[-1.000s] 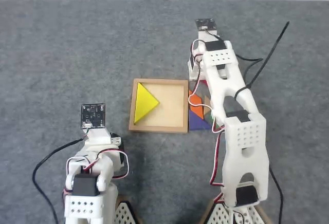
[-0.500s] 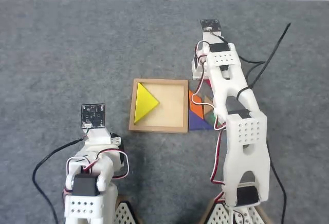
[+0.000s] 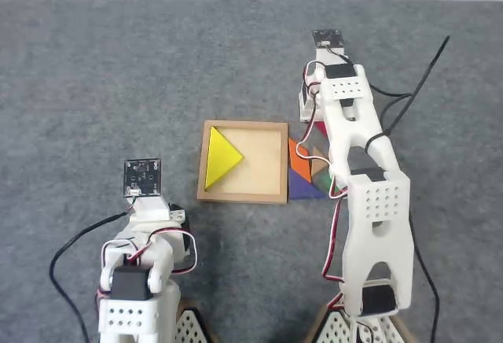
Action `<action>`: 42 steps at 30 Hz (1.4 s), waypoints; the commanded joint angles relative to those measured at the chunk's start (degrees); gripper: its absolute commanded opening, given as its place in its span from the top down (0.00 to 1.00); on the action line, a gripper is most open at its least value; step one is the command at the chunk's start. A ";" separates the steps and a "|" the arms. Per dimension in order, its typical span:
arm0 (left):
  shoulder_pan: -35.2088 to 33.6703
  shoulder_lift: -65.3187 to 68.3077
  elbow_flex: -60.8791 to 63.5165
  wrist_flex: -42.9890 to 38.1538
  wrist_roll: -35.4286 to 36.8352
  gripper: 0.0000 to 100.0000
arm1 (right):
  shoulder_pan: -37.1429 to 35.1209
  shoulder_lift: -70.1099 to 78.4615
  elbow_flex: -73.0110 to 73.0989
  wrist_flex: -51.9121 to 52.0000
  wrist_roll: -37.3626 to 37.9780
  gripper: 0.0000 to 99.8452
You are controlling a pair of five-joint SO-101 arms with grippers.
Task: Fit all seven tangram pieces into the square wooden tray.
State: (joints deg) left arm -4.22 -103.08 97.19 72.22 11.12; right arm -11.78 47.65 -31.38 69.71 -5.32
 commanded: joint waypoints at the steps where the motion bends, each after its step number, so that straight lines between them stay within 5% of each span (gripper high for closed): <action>1: -0.35 -1.14 -0.75 0.09 -0.62 0.99 | -0.75 -1.71 -2.20 4.97 -0.79 0.82; 25: -0.35 -1.14 -0.75 0.09 -0.62 0.99 | -14.90 -17.98 -0.79 18.95 3.16 0.82; 36: -0.35 -1.14 -0.75 0.09 -0.62 0.99 | -23.52 -39.69 34.73 -2.24 9.32 0.82; 42: -0.35 -1.14 -0.75 0.09 -0.62 0.99 | -23.96 -42.77 39.91 -4.26 12.57 0.82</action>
State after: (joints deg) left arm -4.22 -103.08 97.19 72.22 11.12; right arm -35.25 9.93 8.09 67.34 4.00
